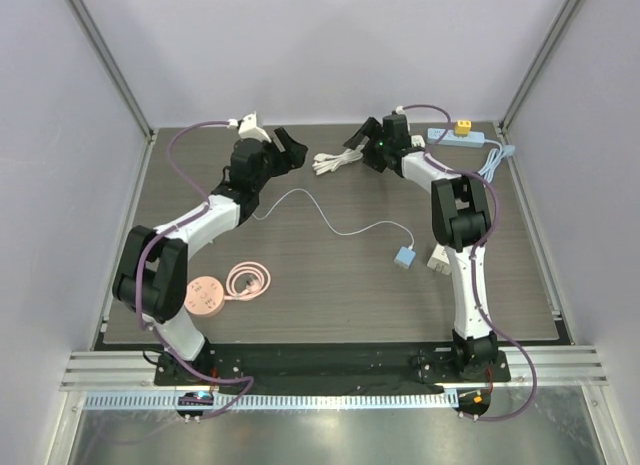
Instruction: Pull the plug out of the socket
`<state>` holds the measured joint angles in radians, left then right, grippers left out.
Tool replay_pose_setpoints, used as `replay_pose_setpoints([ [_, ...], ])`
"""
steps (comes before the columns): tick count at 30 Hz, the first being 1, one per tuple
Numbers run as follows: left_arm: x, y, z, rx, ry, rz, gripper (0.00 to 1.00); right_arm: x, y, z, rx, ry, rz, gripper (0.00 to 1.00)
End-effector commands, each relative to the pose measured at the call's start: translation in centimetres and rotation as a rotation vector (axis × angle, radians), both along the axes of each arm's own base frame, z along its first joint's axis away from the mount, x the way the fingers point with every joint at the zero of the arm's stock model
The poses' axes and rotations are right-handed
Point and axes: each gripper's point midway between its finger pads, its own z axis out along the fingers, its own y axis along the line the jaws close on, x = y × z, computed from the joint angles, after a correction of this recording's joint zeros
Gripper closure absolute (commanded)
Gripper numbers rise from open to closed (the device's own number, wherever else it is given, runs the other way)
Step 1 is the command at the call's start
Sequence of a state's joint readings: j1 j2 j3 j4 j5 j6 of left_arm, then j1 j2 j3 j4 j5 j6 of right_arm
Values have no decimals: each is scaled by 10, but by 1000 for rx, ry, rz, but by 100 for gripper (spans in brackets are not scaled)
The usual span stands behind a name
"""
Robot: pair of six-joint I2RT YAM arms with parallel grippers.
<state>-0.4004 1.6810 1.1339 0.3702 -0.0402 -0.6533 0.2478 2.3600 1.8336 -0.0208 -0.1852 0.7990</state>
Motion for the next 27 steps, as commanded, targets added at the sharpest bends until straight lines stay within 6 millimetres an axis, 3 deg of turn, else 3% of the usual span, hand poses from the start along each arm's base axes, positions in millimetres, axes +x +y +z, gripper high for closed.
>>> replay_pose_setpoints([
  [1, 3, -9, 31, 9, -140, -66, 26, 24, 4, 25, 74, -56, -89, 11],
  [5, 5, -10, 18, 4, -145, -70, 26, 27, 5, 0, 78, -29, -119, 15],
  [12, 16, -17, 8, -43, -168, -69, 30, 21, 7, -24, 57, -13, -138, 25],
  [21, 16, -4, 6, 43, -173, -25, 30, 13, 23, -23, 31, -37, -109, 60],
  [22, 17, -5, 4, 41, -171, -31, 30, 8, 22, -22, 29, -33, -111, 70],
  [25, 19, -15, 6, 31, -176, -75, 31, -6, 25, -27, 19, -24, -112, 83],
  [27, 19, -18, 5, 26, -175, -91, 31, -14, 26, -14, 22, -37, -124, 84],
])
